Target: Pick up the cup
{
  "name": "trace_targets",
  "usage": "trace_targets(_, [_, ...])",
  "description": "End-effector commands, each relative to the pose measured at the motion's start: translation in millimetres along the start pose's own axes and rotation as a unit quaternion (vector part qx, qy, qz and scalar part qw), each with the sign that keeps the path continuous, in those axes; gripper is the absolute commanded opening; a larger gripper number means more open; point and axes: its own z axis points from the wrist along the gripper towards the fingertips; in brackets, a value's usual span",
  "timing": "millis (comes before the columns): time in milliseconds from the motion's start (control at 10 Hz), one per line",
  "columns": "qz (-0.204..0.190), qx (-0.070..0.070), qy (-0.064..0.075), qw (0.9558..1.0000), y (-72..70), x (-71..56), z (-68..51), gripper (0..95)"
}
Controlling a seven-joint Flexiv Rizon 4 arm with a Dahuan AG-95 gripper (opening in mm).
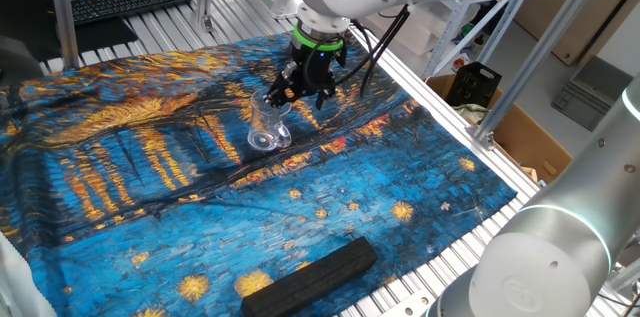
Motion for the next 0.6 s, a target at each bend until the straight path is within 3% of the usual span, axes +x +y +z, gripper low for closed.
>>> trace_targets(100, [-0.006, -0.002, 0.002, 1.0000, 0.3, 0.0, 0.2, 95.0])
trace_targets(600, [-0.006, -0.001, 0.003, 1.0000, 0.3, 0.0, 0.2, 95.0])
